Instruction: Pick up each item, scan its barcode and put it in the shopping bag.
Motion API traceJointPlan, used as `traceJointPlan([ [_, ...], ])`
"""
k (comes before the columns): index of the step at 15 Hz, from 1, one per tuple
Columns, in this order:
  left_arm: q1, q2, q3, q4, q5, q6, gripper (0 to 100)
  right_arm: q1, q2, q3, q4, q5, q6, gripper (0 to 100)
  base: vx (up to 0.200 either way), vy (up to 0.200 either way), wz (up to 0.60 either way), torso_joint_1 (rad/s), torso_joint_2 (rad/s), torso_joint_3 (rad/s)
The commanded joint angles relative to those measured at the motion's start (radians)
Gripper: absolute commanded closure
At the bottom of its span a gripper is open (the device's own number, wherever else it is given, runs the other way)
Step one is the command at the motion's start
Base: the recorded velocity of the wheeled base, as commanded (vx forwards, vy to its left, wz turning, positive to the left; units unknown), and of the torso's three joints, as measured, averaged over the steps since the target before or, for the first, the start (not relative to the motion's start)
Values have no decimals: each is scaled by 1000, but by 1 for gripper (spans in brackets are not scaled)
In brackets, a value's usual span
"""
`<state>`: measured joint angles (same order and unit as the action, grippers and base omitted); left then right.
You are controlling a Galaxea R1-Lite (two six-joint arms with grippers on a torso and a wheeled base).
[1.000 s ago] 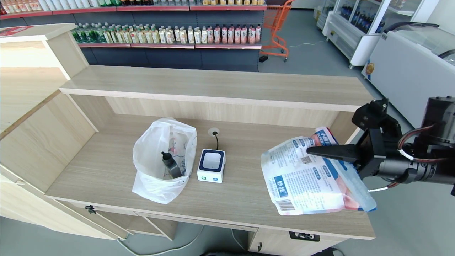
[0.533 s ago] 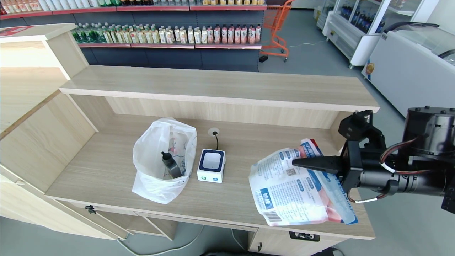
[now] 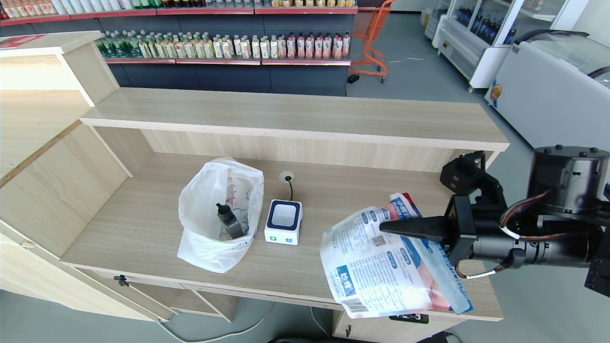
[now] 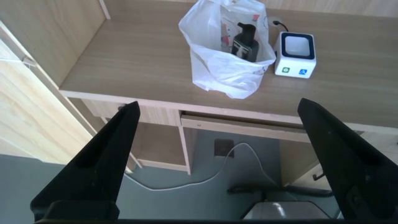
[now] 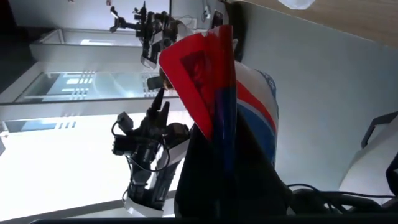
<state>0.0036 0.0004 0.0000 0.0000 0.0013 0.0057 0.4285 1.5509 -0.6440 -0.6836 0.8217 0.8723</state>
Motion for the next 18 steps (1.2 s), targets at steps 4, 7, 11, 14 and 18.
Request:
traceJointPlan([
  [4,1,0,0,0,0,0,0,3,5,0,-1,1,-3,100,0,0,0,0,0,0],
  [7,1,0,0,0,0,0,0,3,6,-2,-1,1,-3,100,0,0,0,0,0,0],
  [11,1,0,0,0,0,0,0,4,8,-13,-1,4,-6,100,0,0,0,0,0,0],
  [14,1,0,0,0,0,0,0,6,3,-14,-5,2,-21,100,0,0,0,0,0,0],
  [18,1,0,0,0,0,0,0,-120,-57,-8,6,1,-536,100,0,0,0,0,0,0],
])
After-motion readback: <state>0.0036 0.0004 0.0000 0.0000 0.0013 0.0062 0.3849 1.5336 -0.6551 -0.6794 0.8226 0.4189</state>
